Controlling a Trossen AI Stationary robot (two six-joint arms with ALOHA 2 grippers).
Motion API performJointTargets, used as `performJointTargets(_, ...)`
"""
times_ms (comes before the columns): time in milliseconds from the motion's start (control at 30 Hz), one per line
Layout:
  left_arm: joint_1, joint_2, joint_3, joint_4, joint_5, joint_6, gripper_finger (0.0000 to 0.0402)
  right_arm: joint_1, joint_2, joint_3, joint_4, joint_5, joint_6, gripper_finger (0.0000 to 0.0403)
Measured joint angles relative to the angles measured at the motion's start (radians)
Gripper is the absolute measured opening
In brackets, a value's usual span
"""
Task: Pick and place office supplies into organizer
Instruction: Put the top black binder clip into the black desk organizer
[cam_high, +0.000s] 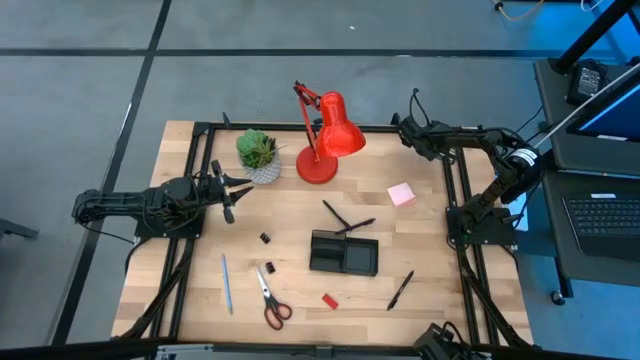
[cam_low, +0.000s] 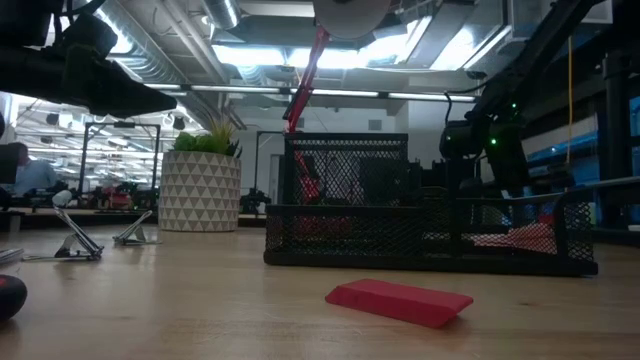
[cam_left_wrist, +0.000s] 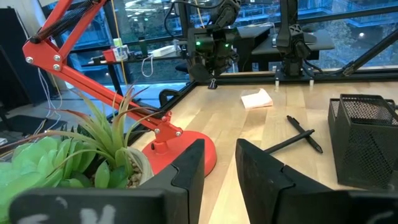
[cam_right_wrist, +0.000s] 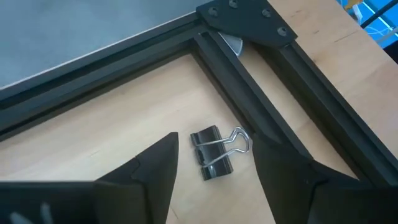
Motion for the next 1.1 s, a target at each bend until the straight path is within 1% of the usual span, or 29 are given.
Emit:
performJointTargets(400,0.000,0.000,0.000,0.000,0.000,0.000,0.0086,0.000,0.000,0.000,0.000,-0.005,0.005,0.0208)
performJointTargets(600,0.000,0.000,0.000,0.000,0.000,0.000,0.0086,0.000,0.000,0.000,-0.002,-0.002,0.168,0.0208)
performJointTargets(767,0.000,0.000,0.000,0.000,0.000,0.000,0.0086,0.000,0.000,0.000,-0.002,0.007,0.194,0.0208)
performJointTargets(867,0.000,0.000,0.000,0.000,0.000,0.000,0.0086,0.000,-0.001,0.000,-0.019,-0.011,0.281,0.0208)
performJointTargets(933,0.000,0.000,0.000,0.000,0.000,0.000,0.0086,0.000,-0.001,0.000,-0.029,-0.015,0.312,0.0208)
performJointTargets(1100,0.000,0.000,0.000,0.000,0.000,0.000,0.0086,-0.005,-0.001,0.000,-0.032,-0.015,0.318,0.0208)
